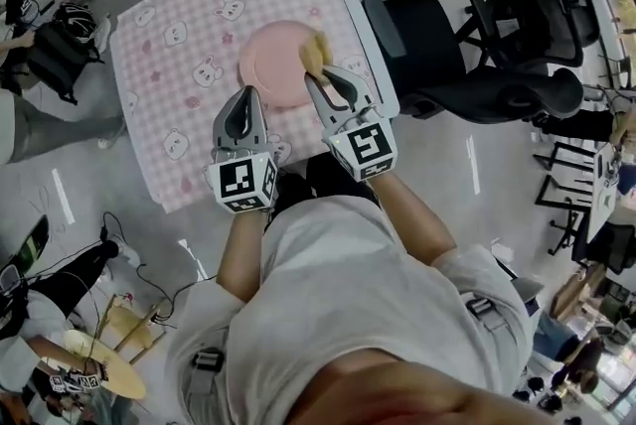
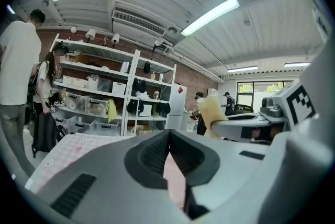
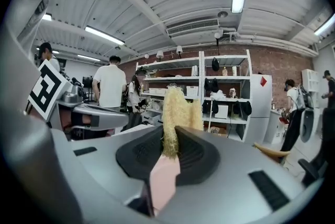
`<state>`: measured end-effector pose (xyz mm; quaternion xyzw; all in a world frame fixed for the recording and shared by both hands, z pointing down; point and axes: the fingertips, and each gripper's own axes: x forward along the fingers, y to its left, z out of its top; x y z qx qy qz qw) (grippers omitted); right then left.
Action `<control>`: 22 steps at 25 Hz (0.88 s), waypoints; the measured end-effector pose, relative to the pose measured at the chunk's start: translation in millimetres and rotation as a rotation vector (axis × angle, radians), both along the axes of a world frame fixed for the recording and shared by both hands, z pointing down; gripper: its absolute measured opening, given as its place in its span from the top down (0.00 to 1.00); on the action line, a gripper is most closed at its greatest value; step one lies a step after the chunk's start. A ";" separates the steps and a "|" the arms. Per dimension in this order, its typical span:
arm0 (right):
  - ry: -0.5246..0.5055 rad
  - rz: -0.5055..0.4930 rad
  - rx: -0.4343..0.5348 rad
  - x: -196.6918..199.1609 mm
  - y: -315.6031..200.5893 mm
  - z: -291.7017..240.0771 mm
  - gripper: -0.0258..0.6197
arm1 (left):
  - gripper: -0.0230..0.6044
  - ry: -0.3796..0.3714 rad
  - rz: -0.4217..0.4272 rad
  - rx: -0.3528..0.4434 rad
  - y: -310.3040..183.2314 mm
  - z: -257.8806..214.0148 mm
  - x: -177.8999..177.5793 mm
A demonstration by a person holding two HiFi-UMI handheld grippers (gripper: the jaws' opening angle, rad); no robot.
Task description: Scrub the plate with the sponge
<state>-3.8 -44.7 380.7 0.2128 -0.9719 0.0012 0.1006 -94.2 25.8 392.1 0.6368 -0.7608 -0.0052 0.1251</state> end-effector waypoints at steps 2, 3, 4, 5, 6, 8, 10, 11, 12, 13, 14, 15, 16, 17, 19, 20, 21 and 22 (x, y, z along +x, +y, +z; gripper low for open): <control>-0.008 -0.002 0.023 12.7 -9.4 -7.1 0.87 | 0.95 -0.004 -0.003 0.023 -11.1 -7.1 12.3; -0.015 -0.006 0.038 17.4 -14.9 -12.9 0.87 | 0.95 -0.012 -0.007 0.040 -16.3 -12.9 17.1; -0.026 -0.011 0.055 20.1 -18.8 -20.8 0.87 | 0.95 -0.023 -0.015 0.059 -19.5 -20.5 19.8; -0.040 -0.016 0.068 21.0 -20.6 -30.4 0.87 | 0.95 -0.035 -0.024 0.077 -20.4 -30.2 20.2; -0.054 -0.019 0.077 21.3 -20.3 -40.6 0.87 | 0.95 -0.048 -0.034 0.093 -19.2 -41.3 19.2; -0.070 -0.022 0.084 21.2 -16.1 -59.3 0.87 | 0.95 -0.071 -0.050 0.114 -13.3 -63.0 14.5; -0.083 -0.030 0.103 19.8 -15.0 -76.0 0.87 | 0.95 -0.087 -0.070 0.139 -9.4 -81.0 8.0; -0.092 -0.036 0.118 19.7 -16.9 -83.9 0.87 | 0.95 -0.094 -0.080 0.154 -9.9 -88.6 5.9; -0.101 -0.041 0.134 20.9 -20.5 -91.4 0.87 | 0.95 -0.102 -0.089 0.168 -12.2 -95.4 5.6; -0.110 -0.045 0.150 23.3 -25.4 -98.9 0.87 | 0.95 -0.111 -0.096 0.181 -16.1 -101.6 7.2; -0.119 -0.047 0.164 26.5 -30.7 -106.0 0.87 | 0.95 -0.119 -0.102 0.192 -20.5 -107.4 10.2; -0.128 -0.048 0.174 29.7 -35.5 -112.0 0.87 | 0.95 -0.125 -0.106 0.201 -24.4 -112.8 13.4; -0.138 -0.046 0.180 32.1 -39.2 -117.1 0.87 | 0.95 -0.129 -0.108 0.209 -27.2 -117.9 15.7; -0.149 -0.044 0.184 33.7 -42.0 -121.7 0.87 | 0.95 -0.133 -0.108 0.216 -29.0 -122.7 16.9; -0.165 -0.039 0.192 35.4 -45.5 -128.5 0.87 | 0.95 -0.145 -0.108 0.229 -30.2 -131.7 17.5; -0.168 -0.036 0.194 35.7 -46.8 -130.1 0.87 | 0.95 -0.152 -0.111 0.235 -29.8 -135.5 16.7; -0.171 -0.036 0.195 35.5 -47.9 -130.7 0.87 | 0.95 -0.158 -0.116 0.241 -29.1 -138.5 15.4; -0.173 -0.036 0.195 35.4 -48.9 -131.1 0.87 | 0.95 -0.161 -0.123 0.246 -28.1 -140.9 13.8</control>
